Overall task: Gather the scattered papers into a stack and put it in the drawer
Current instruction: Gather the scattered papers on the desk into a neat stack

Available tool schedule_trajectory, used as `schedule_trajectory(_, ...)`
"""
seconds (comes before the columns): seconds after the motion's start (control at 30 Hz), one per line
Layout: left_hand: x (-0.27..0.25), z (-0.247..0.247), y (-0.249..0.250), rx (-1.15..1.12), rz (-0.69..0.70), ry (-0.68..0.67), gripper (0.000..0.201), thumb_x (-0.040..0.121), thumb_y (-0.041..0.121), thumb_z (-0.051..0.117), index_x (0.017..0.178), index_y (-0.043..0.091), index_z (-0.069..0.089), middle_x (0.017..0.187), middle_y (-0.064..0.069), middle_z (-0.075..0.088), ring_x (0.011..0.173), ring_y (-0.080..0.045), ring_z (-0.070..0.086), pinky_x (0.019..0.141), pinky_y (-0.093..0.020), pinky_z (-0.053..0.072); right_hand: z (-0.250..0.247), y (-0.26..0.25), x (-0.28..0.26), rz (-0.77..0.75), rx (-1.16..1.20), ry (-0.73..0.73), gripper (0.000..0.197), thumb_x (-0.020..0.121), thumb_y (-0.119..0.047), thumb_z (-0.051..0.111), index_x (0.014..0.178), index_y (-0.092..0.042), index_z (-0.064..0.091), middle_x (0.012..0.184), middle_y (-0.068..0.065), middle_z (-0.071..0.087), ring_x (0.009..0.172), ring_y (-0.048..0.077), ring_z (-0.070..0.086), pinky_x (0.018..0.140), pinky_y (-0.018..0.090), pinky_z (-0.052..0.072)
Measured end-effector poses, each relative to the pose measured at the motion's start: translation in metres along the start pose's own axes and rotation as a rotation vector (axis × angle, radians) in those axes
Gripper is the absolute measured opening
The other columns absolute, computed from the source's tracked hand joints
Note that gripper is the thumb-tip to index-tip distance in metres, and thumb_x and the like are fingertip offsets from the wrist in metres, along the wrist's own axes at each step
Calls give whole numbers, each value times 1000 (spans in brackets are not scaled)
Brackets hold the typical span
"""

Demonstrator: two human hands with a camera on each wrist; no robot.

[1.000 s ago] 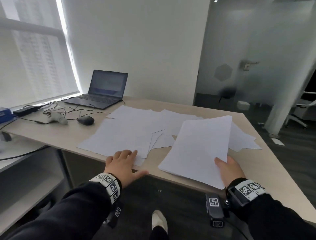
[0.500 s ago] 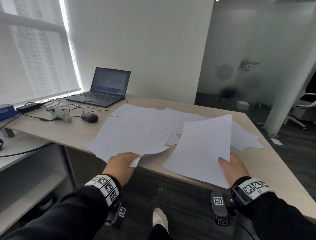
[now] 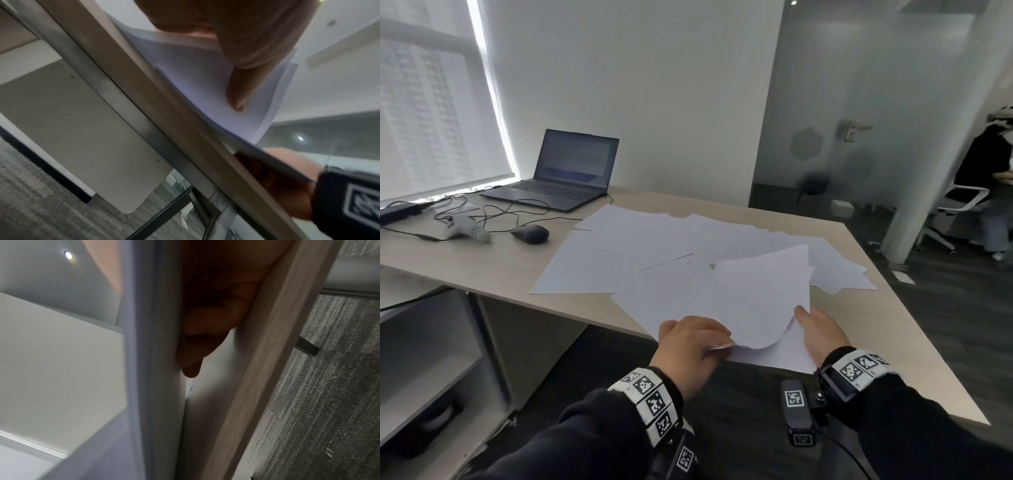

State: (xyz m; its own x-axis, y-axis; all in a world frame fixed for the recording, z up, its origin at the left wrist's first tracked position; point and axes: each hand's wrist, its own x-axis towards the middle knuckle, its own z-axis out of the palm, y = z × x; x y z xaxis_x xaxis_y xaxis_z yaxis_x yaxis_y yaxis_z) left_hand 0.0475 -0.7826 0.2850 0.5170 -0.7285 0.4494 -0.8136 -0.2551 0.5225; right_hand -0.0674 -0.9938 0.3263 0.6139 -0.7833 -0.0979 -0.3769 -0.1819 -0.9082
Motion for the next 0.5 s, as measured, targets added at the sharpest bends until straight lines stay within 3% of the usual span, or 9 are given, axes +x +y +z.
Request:
schedule_trajectory(0.1, -5, 5, -5, 97, 79, -106, 42, 79, 20, 54, 105, 50, 66, 115, 30, 61, 121, 4, 43, 99, -36, 21, -1, 0, 1, 8, 19, -13, 39, 98, -40, 43, 97, -7, 64, 92, 4, 68, 84, 20, 61, 73, 31, 40)
schedule_trajectory(0.2, -8, 1, -14, 95, 43, -131, 50, 76, 13, 57, 107, 52, 65, 115, 34, 58, 123, 7, 40, 100, -37, 21, 1, 7, 5, -7, 123, -43, 23, 93, -28, 58, 104, -11, 68, 100, 3, 74, 91, 23, 69, 80, 32, 52)
schedule_trajectory(0.23, -9, -3, -13, 96, 17, -134, 48, 75, 18, 57, 109, 51, 65, 117, 36, 57, 124, 9, 38, 102, -36, 21, 2, 8, 4, -13, 122, -41, 19, 92, -23, 60, 105, -11, 68, 99, 3, 74, 90, 23, 69, 79, 32, 53)
schedule_trajectory(0.3, -12, -10, -10, 124, -20, -163, 45, 75, 44, 51, 119, 51, 60, 125, 36, 54, 128, 13, 34, 108, -35, 18, 3, 9, 4, -23, 122, -36, 18, 91, -19, 61, 106, -11, 68, 97, 1, 73, 88, 22, 69, 73, 29, 52)
schedule_trajectory(0.37, -16, -15, -4, 145, -32, -178, 56, 74, 62, 41, 127, 49, 54, 131, 34, 51, 130, 13, 31, 112, -34, 15, 3, 8, 2, -33, 165, -56, 16, 92, -22, 62, 104, -13, 68, 100, 2, 74, 88, 21, 70, 70, 29, 52)
schedule_trajectory(0.43, -18, -16, 3, 140, -32, -179, 53, 76, 61, 41, 126, 50, 55, 130, 35, 52, 130, 15, 32, 112, -35, 15, 2, 6, 0, -39, 164, -57, 21, 93, -31, 61, 103, -15, 68, 101, 2, 74, 89, 20, 70, 70, 28, 52)
schedule_trajectory(0.5, -17, -14, 10, 45, -75, -173, 41, 77, 57, 45, 114, 53, 61, 120, 40, 56, 125, 18, 36, 111, -34, 17, 1, 4, -2, -32, 93, -39, 30, 93, -41, 56, 101, -15, 67, 100, 4, 74, 89, 22, 69, 76, 31, 53)
